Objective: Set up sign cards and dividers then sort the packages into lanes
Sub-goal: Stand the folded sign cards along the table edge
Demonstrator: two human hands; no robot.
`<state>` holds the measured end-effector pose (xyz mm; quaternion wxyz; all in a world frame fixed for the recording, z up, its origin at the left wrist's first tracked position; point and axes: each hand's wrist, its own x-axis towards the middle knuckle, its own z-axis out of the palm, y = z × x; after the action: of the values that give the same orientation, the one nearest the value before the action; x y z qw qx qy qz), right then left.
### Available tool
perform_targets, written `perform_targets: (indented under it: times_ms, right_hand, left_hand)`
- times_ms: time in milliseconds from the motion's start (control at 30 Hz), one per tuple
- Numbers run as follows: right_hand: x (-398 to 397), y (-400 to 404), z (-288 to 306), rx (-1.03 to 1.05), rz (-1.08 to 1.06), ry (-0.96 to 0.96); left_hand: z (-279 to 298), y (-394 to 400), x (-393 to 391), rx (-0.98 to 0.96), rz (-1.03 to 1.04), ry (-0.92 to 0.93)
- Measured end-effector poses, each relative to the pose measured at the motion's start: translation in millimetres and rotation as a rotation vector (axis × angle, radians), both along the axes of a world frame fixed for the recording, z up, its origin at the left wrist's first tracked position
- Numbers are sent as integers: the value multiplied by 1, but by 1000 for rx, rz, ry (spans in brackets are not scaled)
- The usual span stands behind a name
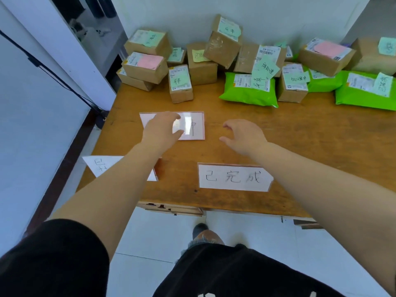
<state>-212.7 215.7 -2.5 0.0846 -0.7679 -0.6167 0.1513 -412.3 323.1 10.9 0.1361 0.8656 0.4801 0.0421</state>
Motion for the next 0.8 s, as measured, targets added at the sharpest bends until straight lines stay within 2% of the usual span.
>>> perform_targets:
  times_ms: [167, 300, 433, 633, 800]
  right_hand:
    - [-23, 60, 3, -11, 8, 0]
    - [-37, 100, -4, -85, 23, -34]
    - [-48, 127, -18, -154, 15, -44]
    - [-36, 131, -29, -165, -9, -97]
    - [9, 99, -18, -149, -30, -118]
  left_hand:
    - [-9, 55, -13, 36, -18, 152]
    - [-23, 88, -13, -9, -68, 278]
    - [-38, 106, -6, -69, -93, 309]
    - [-42, 110, 9, -64, -140, 317]
    - [-30, 91, 52, -28, -236, 302]
